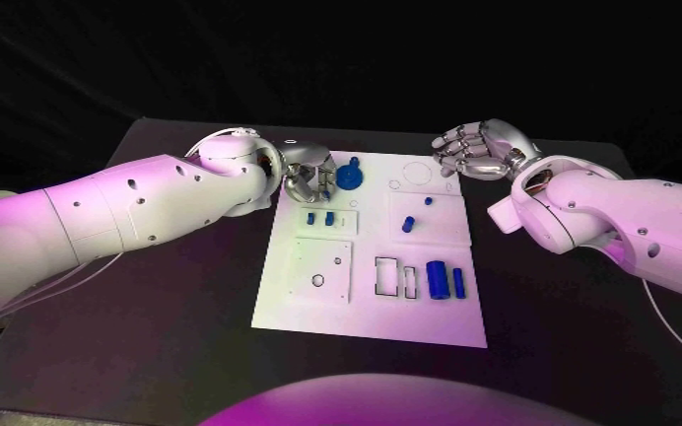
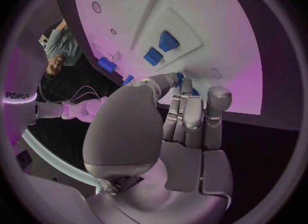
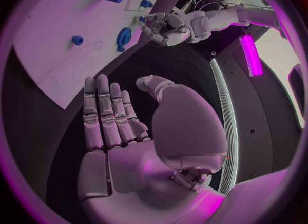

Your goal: Assemble the parts on the task board

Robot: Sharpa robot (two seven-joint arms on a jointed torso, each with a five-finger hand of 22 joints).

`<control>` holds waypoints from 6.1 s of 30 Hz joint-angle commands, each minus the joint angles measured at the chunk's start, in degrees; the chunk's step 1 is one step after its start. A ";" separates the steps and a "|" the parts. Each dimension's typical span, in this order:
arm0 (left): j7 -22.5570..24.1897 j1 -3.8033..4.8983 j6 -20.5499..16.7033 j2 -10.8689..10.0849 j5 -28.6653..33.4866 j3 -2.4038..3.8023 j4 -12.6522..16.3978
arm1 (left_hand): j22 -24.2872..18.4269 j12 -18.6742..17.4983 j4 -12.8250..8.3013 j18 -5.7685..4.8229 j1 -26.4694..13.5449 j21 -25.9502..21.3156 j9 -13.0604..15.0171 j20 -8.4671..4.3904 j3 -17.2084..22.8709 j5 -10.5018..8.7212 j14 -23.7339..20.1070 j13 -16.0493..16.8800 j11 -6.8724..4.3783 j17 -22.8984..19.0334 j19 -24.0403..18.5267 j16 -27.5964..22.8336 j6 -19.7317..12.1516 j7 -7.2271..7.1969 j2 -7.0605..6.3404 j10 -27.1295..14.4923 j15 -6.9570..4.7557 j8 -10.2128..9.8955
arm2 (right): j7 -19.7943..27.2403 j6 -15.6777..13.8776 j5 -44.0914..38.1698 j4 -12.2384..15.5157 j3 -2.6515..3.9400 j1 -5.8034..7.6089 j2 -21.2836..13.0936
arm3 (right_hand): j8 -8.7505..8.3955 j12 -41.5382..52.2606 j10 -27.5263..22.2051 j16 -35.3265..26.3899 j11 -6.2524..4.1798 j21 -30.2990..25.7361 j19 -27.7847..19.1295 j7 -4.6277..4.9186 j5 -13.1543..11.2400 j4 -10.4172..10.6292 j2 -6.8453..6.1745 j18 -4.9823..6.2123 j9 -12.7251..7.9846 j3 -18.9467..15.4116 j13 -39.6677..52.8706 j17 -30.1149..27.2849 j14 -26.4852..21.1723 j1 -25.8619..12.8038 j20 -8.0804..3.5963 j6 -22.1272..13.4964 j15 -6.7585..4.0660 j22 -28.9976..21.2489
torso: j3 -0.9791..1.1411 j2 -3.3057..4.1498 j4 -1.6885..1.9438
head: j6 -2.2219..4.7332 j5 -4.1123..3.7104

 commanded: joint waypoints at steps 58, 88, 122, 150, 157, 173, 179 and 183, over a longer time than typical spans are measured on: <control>0.32 -0.06 1.66 0.31 0.15 -0.50 -0.12 | -3.47 -3.06 0.14 -0.26 -3.24 -2.20 0.04 0.40 -0.58 -0.26 -2.13 1.08 1.00 -3.32 -3.06 -0.77 -3.55 0.43 -1.99 -2.31 0.77 -4.32 | 0.26 0.44 -0.58 -0.30 0.01 -0.04 0.14 | 0.55 0.59 -0.29 0.03 0.33 -0.35 0.42 4.18 0.04 0.23 -0.03 0.56 -0.31 0.33 -0.53 -0.24 -0.37 0.50 0.02 -0.43 -0.06 -0.41 | 0.02 -0.04 0.02 | -0.04 -0.01; -1.23 -0.06 0.27 -1.24 -0.57 -0.45 -0.45 | -8.01 -3.96 1.08 0.57 -3.12 -5.24 0.59 2.61 -5.19 -0.11 -6.86 1.34 3.98 -11.72 -6.21 -2.84 -11.09 -0.28 -2.39 -14.20 3.37 -7.93 | 0.18 0.39 -0.59 -0.58 0.01 -0.04 -0.10 | 0.61 0.72 -0.35 0.05 0.34 -0.41 0.47 4.18 0.04 0.20 -0.09 0.56 -0.38 0.32 -0.68 -0.29 -0.39 0.54 0.03 -0.47 -0.05 -0.53 | 0.02 -0.05 0.02 | 0.14 -0.11; 23.91 -0.57 -6.23 -12.08 73.72 1.83 8.46 | -19.77 0.23 -2.42 2.28 -2.80 -14.85 2.55 1.63 1.67 0.05 -17.44 -0.51 3.33 -32.49 -15.71 -19.54 -4.46 3.16 1.40 -8.04 2.51 -3.93 | -7.78 13.31 -52.34 -3.56 0.03 -0.83 1.50 | -7.26 -18.34 17.97 35.10 -5.00 44.22 15.12 -0.75 0.16 -11.10 -2.38 -0.80 -9.86 4.22 -7.19 27.37 30.69 6.16 -8.20 14.88 -7.72 36.22 | -0.11 -0.10 -0.02 | 3.47 -5.08; 25.63 -0.58 -7.58 -12.14 81.58 1.84 7.91 | -20.63 0.55 -2.47 2.28 -3.56 -16.02 2.59 1.65 0.63 0.41 -17.62 -0.59 3.21 -32.73 -15.55 -20.06 -4.57 3.08 1.17 -7.60 2.47 -3.89 | -11.85 15.68 -57.70 -4.31 0.03 -3.06 5.00 | -7.40 -20.54 18.83 43.31 -5.12 49.73 19.79 -1.13 0.02 -5.60 -3.25 -2.22 -9.33 3.37 -6.94 33.90 31.08 2.38 -7.54 15.69 -7.35 39.61 | 0.02 0.05 0.04 | 2.73 -4.32; 25.14 -0.58 -7.25 -12.14 80.97 1.83 7.81 | -20.75 0.49 -2.57 2.28 -3.54 -16.19 2.58 1.63 0.58 0.41 -17.75 -0.64 3.25 -32.79 -15.55 -20.20 -4.63 3.11 1.16 -7.72 2.47 -3.92 | -12.62 15.31 -58.47 -4.53 0.03 -3.34 5.51 | -6.93 -20.45 19.87 44.03 -5.42 50.43 20.55 -1.38 0.05 -5.52 -2.53 -2.36 -8.92 3.95 -6.81 34.24 30.96 4.01 -7.76 16.40 -7.61 40.06 | 0.04 0.13 0.11 | 2.61 -4.36; 24.70 -0.58 -7.07 -12.28 80.06 1.83 7.84 | -20.95 0.43 -2.73 2.27 -3.47 -16.48 2.55 1.62 0.54 0.40 -17.97 -0.72 3.29 -32.91 -15.56 -20.48 -4.74 3.17 1.21 -7.86 2.50 -3.98 | -15.22 16.98 -61.77 -4.53 0.03 -4.19 5.92 | -5.81 -20.47 20.96 44.97 -6.00 49.36 20.70 -2.21 -33.59 -12.15 -0.52 -2.51 -7.61 -10.77 -6.16 34.33 30.54 5.43 -8.09 15.71 -7.86 39.54 | -0.01 0.04 0.07 | 2.24 -4.40; 24.67 -0.58 -7.01 -12.30 79.83 1.83 7.84 | -20.95 0.43 -2.73 2.27 -3.47 -16.48 2.55 1.62 0.54 0.40 -17.97 -0.72 3.29 -32.91 -15.56 -20.48 -4.74 3.17 1.21 -7.86 2.50 -3.98 | -15.37 16.42 -61.91 -4.37 0.03 -4.26 5.85 | -5.84 -20.31 20.50 45.14 -5.83 48.81 20.82 -1.98 -33.58 -11.48 -1.17 -2.47 -7.61 -12.41 -5.90 34.26 30.52 5.77 -7.88 15.10 -7.73 39.18 | -0.02 0.02 0.07 | 2.26 -4.40; 24.66 -0.58 -7.00 -12.31 79.65 1.83 7.87 | -21.01 0.42 -2.83 2.27 -3.42 -16.56 2.55 1.62 0.51 0.37 -18.03 -0.74 3.30 -32.95 -15.56 -20.57 -4.76 3.18 1.19 -7.90 2.51 -3.99 | -15.62 15.52 -62.02 -4.30 0.03 -4.33 5.85 | -5.28 -19.66 20.99 45.16 -6.04 48.98 21.21 -2.20 -33.57 -10.99 -0.42 -2.51 -7.38 -12.63 -5.54 34.11 30.48 6.66 -7.92 15.64 -7.89 39.28 | -0.03 0.04 0.07 | 2.22 -4.40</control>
